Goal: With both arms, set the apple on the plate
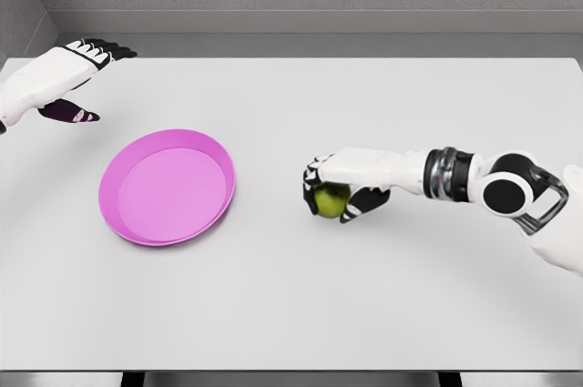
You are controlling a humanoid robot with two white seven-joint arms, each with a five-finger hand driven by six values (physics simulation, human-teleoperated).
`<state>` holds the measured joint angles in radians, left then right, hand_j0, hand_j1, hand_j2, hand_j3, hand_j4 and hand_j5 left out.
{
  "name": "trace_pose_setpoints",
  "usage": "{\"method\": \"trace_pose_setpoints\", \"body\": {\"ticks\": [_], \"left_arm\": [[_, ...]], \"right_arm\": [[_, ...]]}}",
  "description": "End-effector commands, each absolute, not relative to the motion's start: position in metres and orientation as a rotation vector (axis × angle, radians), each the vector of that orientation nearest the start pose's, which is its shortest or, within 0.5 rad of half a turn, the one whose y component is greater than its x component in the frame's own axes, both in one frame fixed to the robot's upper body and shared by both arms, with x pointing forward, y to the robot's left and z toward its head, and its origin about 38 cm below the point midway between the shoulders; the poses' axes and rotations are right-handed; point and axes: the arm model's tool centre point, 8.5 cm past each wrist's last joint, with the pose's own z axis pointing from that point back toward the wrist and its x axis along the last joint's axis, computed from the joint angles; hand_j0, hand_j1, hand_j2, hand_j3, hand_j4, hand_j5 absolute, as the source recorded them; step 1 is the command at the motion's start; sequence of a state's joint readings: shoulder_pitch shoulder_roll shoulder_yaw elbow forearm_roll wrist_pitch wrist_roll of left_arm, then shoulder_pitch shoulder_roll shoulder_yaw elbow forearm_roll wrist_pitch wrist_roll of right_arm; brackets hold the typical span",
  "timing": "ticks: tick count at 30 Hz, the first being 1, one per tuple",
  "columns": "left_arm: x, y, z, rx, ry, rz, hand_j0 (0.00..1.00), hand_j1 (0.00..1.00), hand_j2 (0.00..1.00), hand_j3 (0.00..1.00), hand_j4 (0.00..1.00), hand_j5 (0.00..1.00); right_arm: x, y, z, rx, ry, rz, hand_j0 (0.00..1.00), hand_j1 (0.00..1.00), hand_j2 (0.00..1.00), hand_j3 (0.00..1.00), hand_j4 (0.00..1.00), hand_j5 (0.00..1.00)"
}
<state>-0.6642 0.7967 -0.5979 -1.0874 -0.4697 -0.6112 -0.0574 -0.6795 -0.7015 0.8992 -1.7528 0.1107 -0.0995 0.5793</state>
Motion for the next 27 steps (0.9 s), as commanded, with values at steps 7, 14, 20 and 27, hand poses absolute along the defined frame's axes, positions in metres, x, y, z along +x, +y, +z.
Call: {"method": "trace_pose_setpoints", "body": {"ticks": [7,14,20,27], "left_arm": [[0.474,0.388,0.204,0.709,-1.58,-1.637,1.0,1.0,1.0,1.0,1.0,1.0],[0.474,0.388,0.204,0.709,-1.58,-1.637,1.0,1.0,1.0,1.0,1.0,1.0],[0.474,0.387,0.204,0.71,-1.581,-1.637,1.0,1.0,1.0,1.0,1.0,1.0],[0.464,0.357,0.203,0.658,-1.643,-1.706,1.0,1.0,1.0,1.0,1.0,1.0]], "right_arm": [[0.383,-0.14,0.187,0.106,-1.403,1.946,0.31,0.31,0.31,0.31,0.31,0.31],[0.384,-0.14,0.186,0.099,-1.394,1.934,1.0,1.0,1.0,1.0,1.0,1.0],[0.405,-0.186,0.228,-0.068,-1.466,1.889,1.0,1.0,1.0,1.0,1.0,1.0],[0.409,-0.321,0.296,-0.43,-1.509,1.685,1.0,1.0,1.0,1.0,1.0,1.0]]}}
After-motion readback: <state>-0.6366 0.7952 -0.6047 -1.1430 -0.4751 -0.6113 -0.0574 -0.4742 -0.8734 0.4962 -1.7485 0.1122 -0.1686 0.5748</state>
